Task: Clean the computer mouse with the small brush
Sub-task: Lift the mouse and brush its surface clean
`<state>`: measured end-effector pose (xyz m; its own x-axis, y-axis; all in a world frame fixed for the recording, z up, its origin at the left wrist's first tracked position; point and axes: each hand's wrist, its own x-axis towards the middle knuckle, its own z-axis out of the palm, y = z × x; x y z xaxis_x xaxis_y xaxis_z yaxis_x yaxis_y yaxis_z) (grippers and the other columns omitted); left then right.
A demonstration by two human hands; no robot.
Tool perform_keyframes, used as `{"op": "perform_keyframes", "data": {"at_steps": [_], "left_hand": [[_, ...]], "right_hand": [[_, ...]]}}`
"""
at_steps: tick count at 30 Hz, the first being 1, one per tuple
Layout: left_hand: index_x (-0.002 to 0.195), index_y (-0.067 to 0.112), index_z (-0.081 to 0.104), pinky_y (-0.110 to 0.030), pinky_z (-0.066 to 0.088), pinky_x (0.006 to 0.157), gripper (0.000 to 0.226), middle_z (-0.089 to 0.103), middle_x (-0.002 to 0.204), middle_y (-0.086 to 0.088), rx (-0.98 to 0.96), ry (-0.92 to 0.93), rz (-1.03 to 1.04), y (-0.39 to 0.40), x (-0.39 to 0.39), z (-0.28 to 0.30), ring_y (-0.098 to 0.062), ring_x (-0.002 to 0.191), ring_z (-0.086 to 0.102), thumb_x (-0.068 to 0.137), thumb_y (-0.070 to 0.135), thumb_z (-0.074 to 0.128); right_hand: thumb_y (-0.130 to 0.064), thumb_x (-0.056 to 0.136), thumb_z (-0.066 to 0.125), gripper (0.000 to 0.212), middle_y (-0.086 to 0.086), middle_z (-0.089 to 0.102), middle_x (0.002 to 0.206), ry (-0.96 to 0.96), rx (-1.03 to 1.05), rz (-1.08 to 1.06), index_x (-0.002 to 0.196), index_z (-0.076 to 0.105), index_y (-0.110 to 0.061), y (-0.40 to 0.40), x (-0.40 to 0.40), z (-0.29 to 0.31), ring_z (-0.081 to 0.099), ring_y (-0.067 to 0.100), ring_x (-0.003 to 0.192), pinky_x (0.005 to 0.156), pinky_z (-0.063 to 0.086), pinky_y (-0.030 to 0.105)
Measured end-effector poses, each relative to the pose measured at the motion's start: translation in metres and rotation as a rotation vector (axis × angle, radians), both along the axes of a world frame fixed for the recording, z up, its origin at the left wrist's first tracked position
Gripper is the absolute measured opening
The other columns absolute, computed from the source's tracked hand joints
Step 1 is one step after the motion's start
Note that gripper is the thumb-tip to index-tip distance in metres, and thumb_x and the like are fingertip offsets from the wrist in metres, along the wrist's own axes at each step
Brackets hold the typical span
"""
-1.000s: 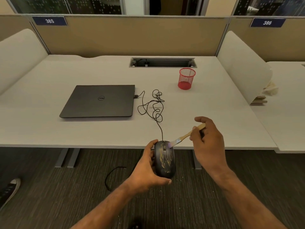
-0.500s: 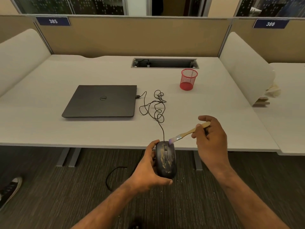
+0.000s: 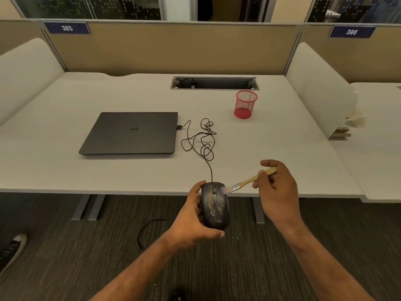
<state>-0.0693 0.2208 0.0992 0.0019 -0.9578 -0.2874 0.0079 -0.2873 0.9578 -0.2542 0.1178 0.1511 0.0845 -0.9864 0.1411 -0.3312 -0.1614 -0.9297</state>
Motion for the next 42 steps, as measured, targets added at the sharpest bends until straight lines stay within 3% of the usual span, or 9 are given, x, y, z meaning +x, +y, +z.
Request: {"op": "perform_keyframes", "data": {"at_steps": [5, 12, 17, 23, 29, 33, 35, 38, 42], "left_hand": [[0.153, 0.039, 0.014, -0.034, 0.056, 0.097, 0.127, 0.043, 0.145, 0.002, 0.0, 0.01, -0.004, 0.0, 0.0, -0.001, -0.021, 0.13, 0.053, 0.062, -0.013, 0.085], [0.153, 0.039, 0.016, -0.032, 0.056, 0.094, 0.127, 0.045, 0.144, 0.002, 0.0, 0.029, -0.009, -0.002, -0.001, -0.003, -0.02, 0.128, 0.055, 0.06, -0.013, 0.085], [0.153, 0.04, 0.015, -0.034, 0.056, 0.097, 0.129, 0.045, 0.144, 0.001, 0.011, 0.012, -0.004, -0.002, 0.0, -0.003, -0.02, 0.129, 0.054, 0.059, -0.01, 0.086], [0.153, 0.041, 0.016, -0.034, 0.058, 0.092, 0.129, 0.047, 0.144, 0.001, 0.012, 0.043, -0.002, -0.005, -0.001, -0.002, -0.02, 0.126, 0.059, 0.057, -0.01, 0.086], [0.153, 0.041, 0.015, -0.034, 0.057, 0.093, 0.129, 0.048, 0.143, 0.002, 0.006, 0.025, -0.001, -0.004, -0.001, -0.003, -0.018, 0.126, 0.058, 0.057, -0.007, 0.087], [0.154, 0.042, 0.015, -0.039, 0.057, 0.096, 0.131, 0.049, 0.144, 0.001, 0.009, 0.038, -0.002, -0.005, -0.002, -0.003, -0.019, 0.127, 0.058, 0.056, -0.007, 0.087], [0.154, 0.041, 0.014, -0.036, 0.057, 0.095, 0.131, 0.049, 0.144, 0.0, 0.009, 0.031, -0.001, -0.005, -0.002, -0.003, -0.018, 0.126, 0.059, 0.056, -0.007, 0.087], [0.153, 0.041, 0.015, -0.036, 0.057, 0.094, 0.128, 0.048, 0.143, 0.001, 0.002, 0.018, 0.003, -0.004, -0.001, -0.001, -0.019, 0.126, 0.059, 0.058, -0.006, 0.086], [0.154, 0.039, 0.014, -0.038, 0.057, 0.097, 0.126, 0.049, 0.142, -0.001, 0.0, 0.02, 0.008, -0.005, -0.003, 0.002, -0.022, 0.126, 0.058, 0.062, -0.014, 0.084]], "right_hand": [[-0.016, 0.098, 0.052, 0.019, 0.004, 0.068, 0.083, -0.08, 0.016, -0.033, 0.116, 0.056, -0.022, 0.0, -0.01, 0.005, 0.066, 0.008, 0.074, 0.068, 0.053, 0.023], [-0.014, 0.097, 0.054, 0.021, -0.001, 0.067, 0.083, -0.021, 0.021, 0.022, 0.115, 0.054, -0.026, 0.014, -0.011, 0.003, 0.067, 0.014, 0.077, 0.065, 0.057, 0.028], [-0.015, 0.097, 0.054, 0.022, 0.005, 0.068, 0.081, -0.087, -0.009, -0.022, 0.118, 0.056, -0.023, 0.012, -0.017, 0.008, 0.066, 0.009, 0.071, 0.069, 0.056, 0.028], [-0.016, 0.097, 0.054, 0.024, 0.013, 0.065, 0.079, -0.002, -0.027, 0.078, 0.117, 0.053, -0.03, 0.025, -0.012, 0.008, 0.063, 0.031, 0.073, 0.061, 0.055, 0.042], [-0.016, 0.096, 0.054, 0.024, 0.005, 0.066, 0.08, -0.044, -0.076, 0.042, 0.118, 0.053, -0.028, 0.019, -0.021, 0.011, 0.066, 0.012, 0.073, 0.065, 0.056, 0.019], [-0.017, 0.097, 0.054, 0.024, 0.015, 0.063, 0.078, -0.003, -0.068, 0.128, 0.117, 0.053, -0.031, 0.031, -0.013, 0.009, 0.063, 0.037, 0.073, 0.062, 0.055, 0.05], [-0.016, 0.096, 0.054, 0.025, 0.018, 0.062, 0.079, 0.013, -0.077, 0.105, 0.116, 0.052, -0.031, 0.032, -0.017, 0.007, 0.061, 0.042, 0.074, 0.063, 0.053, 0.058], [-0.016, 0.096, 0.054, 0.026, 0.018, 0.061, 0.078, 0.018, -0.122, 0.079, 0.116, 0.053, -0.032, 0.03, -0.023, 0.011, 0.06, 0.041, 0.071, 0.061, 0.052, 0.058], [-0.02, 0.095, 0.054, 0.03, 0.012, 0.061, 0.075, 0.0, -0.156, 0.098, 0.109, 0.05, -0.047, 0.036, -0.016, 0.014, 0.06, 0.035, 0.069, 0.058, 0.052, 0.046]]}}
